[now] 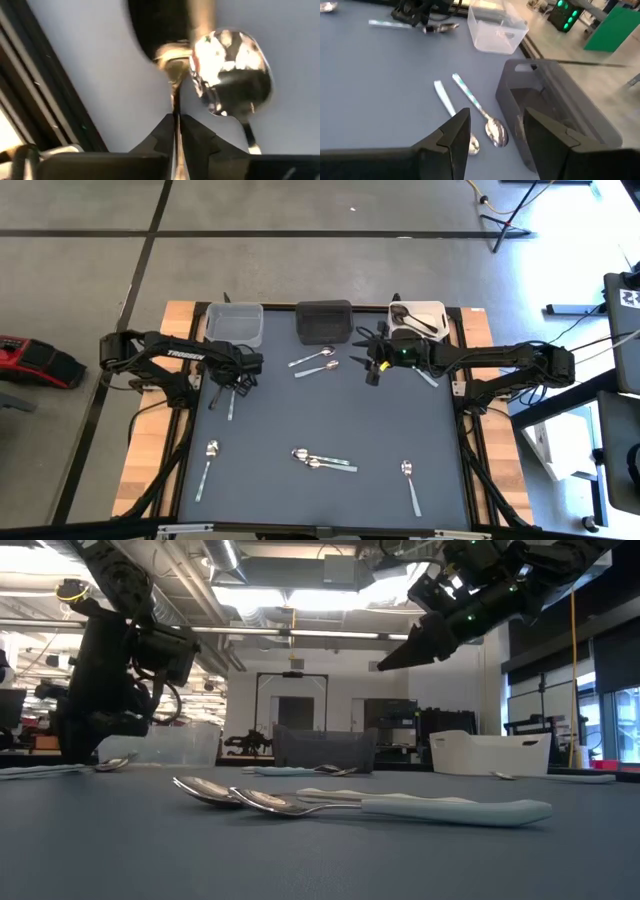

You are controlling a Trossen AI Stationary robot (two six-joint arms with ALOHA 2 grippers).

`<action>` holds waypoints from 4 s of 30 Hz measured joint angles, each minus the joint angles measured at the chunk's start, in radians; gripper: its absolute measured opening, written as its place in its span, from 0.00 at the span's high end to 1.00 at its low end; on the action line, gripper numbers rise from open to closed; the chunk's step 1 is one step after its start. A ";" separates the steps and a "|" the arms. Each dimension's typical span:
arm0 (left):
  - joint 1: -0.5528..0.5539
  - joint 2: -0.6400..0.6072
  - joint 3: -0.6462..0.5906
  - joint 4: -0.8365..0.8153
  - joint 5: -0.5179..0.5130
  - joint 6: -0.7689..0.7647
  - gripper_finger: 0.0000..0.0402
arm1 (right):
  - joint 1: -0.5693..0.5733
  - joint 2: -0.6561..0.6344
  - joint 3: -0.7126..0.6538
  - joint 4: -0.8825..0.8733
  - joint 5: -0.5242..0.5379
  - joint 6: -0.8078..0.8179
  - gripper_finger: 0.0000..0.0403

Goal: Sort silverware by color (type)
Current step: Put the black spoon into the white bin

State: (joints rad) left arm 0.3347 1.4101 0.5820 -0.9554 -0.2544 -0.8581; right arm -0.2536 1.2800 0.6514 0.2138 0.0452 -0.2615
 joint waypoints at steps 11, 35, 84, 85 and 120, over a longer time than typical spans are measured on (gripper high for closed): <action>-0.042 -0.040 0.019 -0.053 -0.083 -0.001 0.97 | -0.001 0.000 0.000 0.002 0.018 0.023 0.57; -0.448 -0.085 0.162 0.840 -0.462 0.616 0.97 | -0.001 -0.004 0.000 0.159 -0.213 0.206 0.55; -0.459 0.171 0.203 1.292 -0.397 1.083 0.80 | 0.176 0.301 0.076 0.439 0.033 0.067 0.99; -0.462 0.171 0.203 1.288 -0.381 1.081 0.77 | 0.176 0.281 0.085 0.403 0.048 0.048 0.99; -0.535 0.083 0.201 1.165 -0.331 1.097 0.61 | -0.314 0.020 0.556 -1.165 0.605 0.078 0.99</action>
State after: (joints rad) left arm -0.2007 1.4933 0.7834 0.2100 -0.5850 0.2386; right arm -0.5681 1.3003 1.2077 -0.9512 0.6503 -0.1836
